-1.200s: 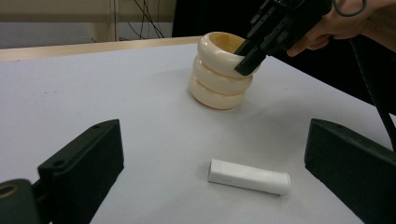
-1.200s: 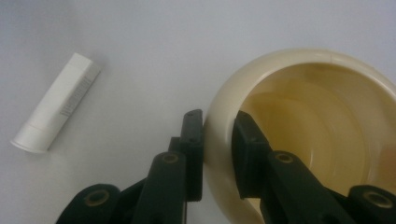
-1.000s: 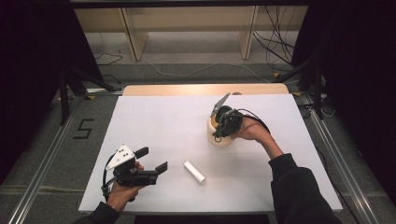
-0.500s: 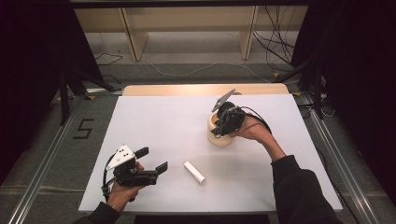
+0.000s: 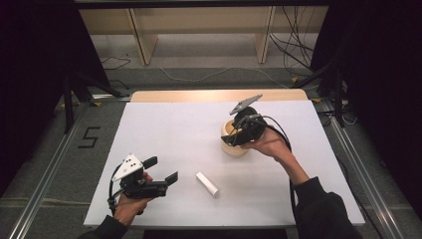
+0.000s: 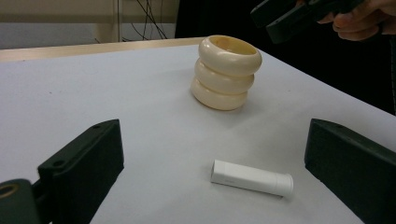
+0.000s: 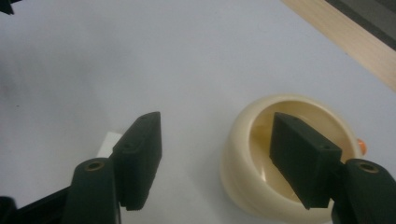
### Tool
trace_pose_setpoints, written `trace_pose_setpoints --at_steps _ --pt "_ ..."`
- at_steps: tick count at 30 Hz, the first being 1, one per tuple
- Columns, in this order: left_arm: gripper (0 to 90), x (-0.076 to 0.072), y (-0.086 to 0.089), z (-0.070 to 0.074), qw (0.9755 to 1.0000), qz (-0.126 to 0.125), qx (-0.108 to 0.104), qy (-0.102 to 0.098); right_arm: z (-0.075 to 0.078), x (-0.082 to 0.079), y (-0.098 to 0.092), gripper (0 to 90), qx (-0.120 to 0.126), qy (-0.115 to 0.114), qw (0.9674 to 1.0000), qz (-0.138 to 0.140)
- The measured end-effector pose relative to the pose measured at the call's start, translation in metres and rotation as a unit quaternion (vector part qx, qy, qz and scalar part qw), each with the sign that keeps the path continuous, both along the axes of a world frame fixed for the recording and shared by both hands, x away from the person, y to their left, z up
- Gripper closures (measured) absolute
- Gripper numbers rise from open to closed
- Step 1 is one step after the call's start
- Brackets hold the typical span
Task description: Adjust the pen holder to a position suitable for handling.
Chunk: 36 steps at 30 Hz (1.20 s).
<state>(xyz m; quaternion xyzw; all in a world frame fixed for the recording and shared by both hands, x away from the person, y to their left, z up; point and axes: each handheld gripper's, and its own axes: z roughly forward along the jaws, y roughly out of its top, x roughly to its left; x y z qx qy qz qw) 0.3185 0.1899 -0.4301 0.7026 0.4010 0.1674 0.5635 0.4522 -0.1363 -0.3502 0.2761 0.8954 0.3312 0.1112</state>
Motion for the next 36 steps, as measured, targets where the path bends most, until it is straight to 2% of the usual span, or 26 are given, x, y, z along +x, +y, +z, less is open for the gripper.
trace_pose_setpoints --at_steps 8,18,36 --pt "3.8 0.000 0.001 0.000 1.0000 0.002 -0.001 0.000 -0.009 -0.018 0.009 29.6 0.015 0.011 0.9998 -0.003" --pt "3.9 0.000 0.002 0.000 1.0000 0.003 0.000 -0.001 -0.018 -0.035 0.019 27.5 0.023 0.014 0.9995 0.012" --pt "3.9 -0.001 0.004 0.002 1.0000 0.007 -0.002 -0.004 -0.034 -0.056 0.030 24.3 0.011 0.029 0.9992 0.025"
